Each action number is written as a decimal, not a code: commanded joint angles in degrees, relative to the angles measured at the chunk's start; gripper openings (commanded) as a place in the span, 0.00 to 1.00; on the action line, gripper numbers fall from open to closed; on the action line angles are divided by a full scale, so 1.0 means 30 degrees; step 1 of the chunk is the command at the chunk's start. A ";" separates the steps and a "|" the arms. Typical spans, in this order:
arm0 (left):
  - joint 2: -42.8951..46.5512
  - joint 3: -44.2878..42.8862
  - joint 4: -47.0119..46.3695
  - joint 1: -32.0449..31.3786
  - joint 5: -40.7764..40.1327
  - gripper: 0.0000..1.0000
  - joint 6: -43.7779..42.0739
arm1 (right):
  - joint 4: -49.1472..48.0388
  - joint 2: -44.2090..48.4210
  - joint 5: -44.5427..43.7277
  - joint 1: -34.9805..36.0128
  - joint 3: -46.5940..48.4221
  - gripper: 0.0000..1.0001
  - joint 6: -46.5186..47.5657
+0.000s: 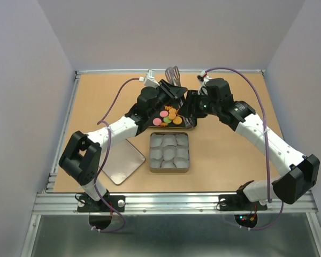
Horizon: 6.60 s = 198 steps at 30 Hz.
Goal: Pack the cookies
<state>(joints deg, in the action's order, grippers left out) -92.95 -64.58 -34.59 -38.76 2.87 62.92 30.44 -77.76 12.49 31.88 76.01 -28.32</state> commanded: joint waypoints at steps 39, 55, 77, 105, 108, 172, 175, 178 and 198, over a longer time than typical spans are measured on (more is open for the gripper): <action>0.1334 -0.0037 0.0162 0.0030 -0.0489 0.53 -0.0697 | -0.2118 -0.1561 -0.2377 0.0829 -0.0199 0.20 -0.0025; 0.1597 -0.0271 0.1859 -0.0028 -0.2071 0.32 -0.0669 | -0.2118 -0.2177 -0.2113 0.0800 -0.0287 0.44 -0.0142; 0.1070 -0.0887 0.2593 -0.0145 -0.1836 0.51 -0.0903 | -0.2089 -0.2295 -0.2375 0.0800 0.0036 0.28 -0.0200; 1.3548 0.5061 1.1234 0.7409 -0.6613 0.71 -0.9074 | -0.0331 -0.6423 -0.1029 0.3024 0.1528 0.23 -0.0375; 1.3697 0.4448 1.1993 0.8990 -0.5823 0.73 -1.0159 | -0.0302 -0.7506 -0.1116 0.3260 0.2143 0.30 -0.0551; 1.4429 0.6935 1.0329 1.1544 -0.1750 0.73 -1.1070 | 0.7842 -1.6708 -0.6303 0.3524 1.3218 0.44 0.0386; 1.4342 0.6994 1.0124 1.1574 -0.1603 0.73 -1.0982 | 0.8193 -1.6767 -0.6332 0.3554 1.3569 0.43 0.0386; 1.4196 0.7053 0.9977 1.1573 -0.1427 0.73 -1.0865 | 0.8633 -1.6825 -0.6478 0.3554 1.4184 0.41 0.0415; 1.2937 0.6906 0.9773 1.1603 -0.1340 0.86 -1.2064 | 1.0421 -1.0443 -0.7065 0.3554 1.2929 0.39 0.0708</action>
<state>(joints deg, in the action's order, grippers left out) -53.08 -43.72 -2.22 -4.38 -1.74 29.34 61.54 -118.87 -8.34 42.35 118.30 -26.55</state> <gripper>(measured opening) 0.822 0.422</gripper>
